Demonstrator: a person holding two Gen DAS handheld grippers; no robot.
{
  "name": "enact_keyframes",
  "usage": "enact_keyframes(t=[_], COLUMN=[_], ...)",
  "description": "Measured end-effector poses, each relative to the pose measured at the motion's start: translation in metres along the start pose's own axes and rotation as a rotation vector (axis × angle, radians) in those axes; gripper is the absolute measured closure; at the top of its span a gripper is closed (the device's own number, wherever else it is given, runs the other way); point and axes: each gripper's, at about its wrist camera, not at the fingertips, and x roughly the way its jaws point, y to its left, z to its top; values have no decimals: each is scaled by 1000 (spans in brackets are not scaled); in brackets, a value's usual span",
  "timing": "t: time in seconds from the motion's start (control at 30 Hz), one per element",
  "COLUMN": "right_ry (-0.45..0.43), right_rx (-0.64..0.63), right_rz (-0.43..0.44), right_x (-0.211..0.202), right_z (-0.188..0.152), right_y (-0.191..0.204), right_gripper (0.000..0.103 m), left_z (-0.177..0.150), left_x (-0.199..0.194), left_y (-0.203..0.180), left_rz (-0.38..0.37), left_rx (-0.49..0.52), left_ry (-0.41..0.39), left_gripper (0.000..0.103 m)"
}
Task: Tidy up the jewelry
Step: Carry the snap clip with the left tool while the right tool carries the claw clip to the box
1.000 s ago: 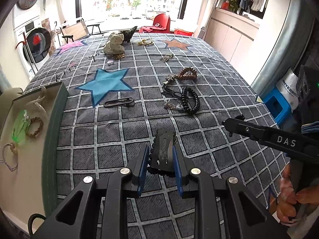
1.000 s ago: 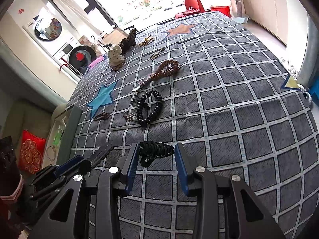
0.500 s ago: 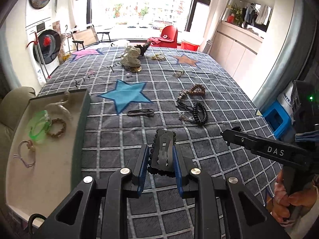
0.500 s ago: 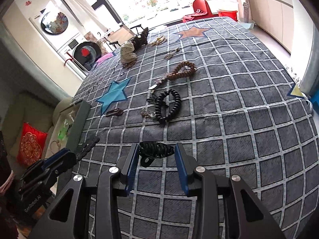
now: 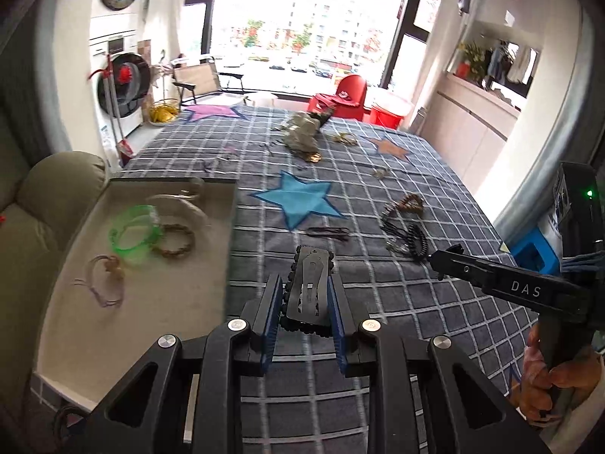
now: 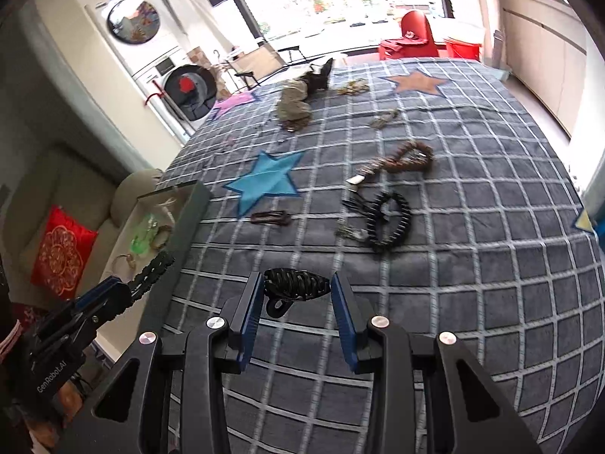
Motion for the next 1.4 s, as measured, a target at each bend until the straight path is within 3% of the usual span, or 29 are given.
enact_keyframes(t=[0.7, 1.07, 1.4], right_ry=[52, 140, 221], right_rx=[-226, -312, -359], right_rz=[125, 179, 176], right_x=[42, 86, 132], right_z=[19, 16, 9], right_y=[131, 188, 220], right_gripper=[63, 63, 63], left_z=[-27, -45, -56], left_x=[-33, -25, -4], left_y=[115, 158, 180], left_rz=[184, 229, 241], left_rx=[-166, -243, -282], left_ry=[-36, -3, 44], left_gripper=[77, 77, 77])
